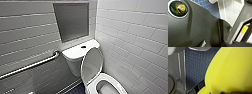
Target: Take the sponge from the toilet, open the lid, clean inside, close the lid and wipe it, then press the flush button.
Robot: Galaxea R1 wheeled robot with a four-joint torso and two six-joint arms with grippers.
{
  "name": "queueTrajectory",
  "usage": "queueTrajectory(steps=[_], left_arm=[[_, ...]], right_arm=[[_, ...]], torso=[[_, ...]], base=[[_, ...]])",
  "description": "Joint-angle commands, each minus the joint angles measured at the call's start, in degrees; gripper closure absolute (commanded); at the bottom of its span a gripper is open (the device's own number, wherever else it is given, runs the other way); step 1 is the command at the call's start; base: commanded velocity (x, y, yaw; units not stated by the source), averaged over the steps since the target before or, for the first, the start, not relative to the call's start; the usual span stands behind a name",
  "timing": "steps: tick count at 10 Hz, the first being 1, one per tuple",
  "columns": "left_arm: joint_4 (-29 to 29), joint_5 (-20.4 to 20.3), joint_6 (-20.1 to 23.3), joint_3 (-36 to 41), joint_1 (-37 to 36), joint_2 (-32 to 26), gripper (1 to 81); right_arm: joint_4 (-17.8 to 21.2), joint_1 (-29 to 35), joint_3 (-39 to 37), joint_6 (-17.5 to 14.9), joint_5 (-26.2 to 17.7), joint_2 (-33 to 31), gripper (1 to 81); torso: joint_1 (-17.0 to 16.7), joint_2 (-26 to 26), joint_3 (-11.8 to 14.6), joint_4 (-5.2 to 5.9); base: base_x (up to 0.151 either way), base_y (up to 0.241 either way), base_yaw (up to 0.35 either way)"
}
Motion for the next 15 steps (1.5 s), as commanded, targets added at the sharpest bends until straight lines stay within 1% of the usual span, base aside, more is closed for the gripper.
queueTrajectory(steps=[1,3,4,5,7,8,11,12,13,15], left_arm=[[0.3,0.2,-0.8,0.2,-1.8,-1.5,1.0],[0.3,0.4,-0.8,0.2,-1.9,-1.1,1.0],[0.4,0.4,-0.8,0.2,-1.9,-1.1,1.0],[0.4,0.6,-0.8,0.2,-2.1,-1.1,1.0],[0.4,1.1,-0.9,0.2,-4.0,-0.9,1.0],[0.4,2.7,-0.9,0.2,-5.0,-0.6,1.0],[1.2,11.4,-1.9,0.5,-7.6,1.0,1.0],[1.3,13.5,-1.9,0.5,-8.0,1.5,1.0],[1.3,15.2,-1.9,0.4,-8.1,1.7,1.0],[1.4,19.7,-1.9,0.3,-8.5,2.7,1.0]], right_arm=[[-2.1,0.3,-0.1,0.1,-2.2,-0.7,81.1],[-2.7,0.1,-1.1,0.1,-1.8,0.8,81.1],[-2.7,0.0,-0.9,0.1,-1.8,0.8,81.1],[-3.4,-0.1,-1.1,0.1,-1.8,1.2,81.1],[-3.4,-0.1,-1.3,0.1,-1.8,1.5,81.1],[-3.5,-0.4,-1.4,0.1,-1.8,1.5,81.1],[-3.5,-0.9,-2.7,0.1,-1.8,2.7,81.1],[-3.5,-0.8,-3.5,0.1,-1.7,3.6,81.1],[-3.5,-0.9,-3.6,0.1,-1.7,3.8,81.1],[-3.4,-0.9,-3.9,0.1,-1.3,4.4,81.1]], torso=[[0.0,0.0,0.0,0.00],[0.0,0.0,0.0,0.00],[-3.7,5.7,0.0,0.00],[-3.7,5.8,0.0,0.00],[-4.8,7.3,0.0,0.00],[-6.0,9.3,0.0,0.00],[-10.2,15.8,0.0,0.00],[-15.1,23.5,0.0,0.00],[-12.9,20.0,0.0,0.00],[-15.6,24.4,0.0,0.00]], base=[[0.000,0.000,0.000],[0.000,0.000,0.000],[0.000,0.000,0.000],[0.000,0.000,0.000],[0.000,0.000,0.000],[0.000,0.000,0.000],[0.000,0.000,0.000],[0.000,0.000,0.000],[0.000,0.000,0.000],[0.000,0.000,0.000]])
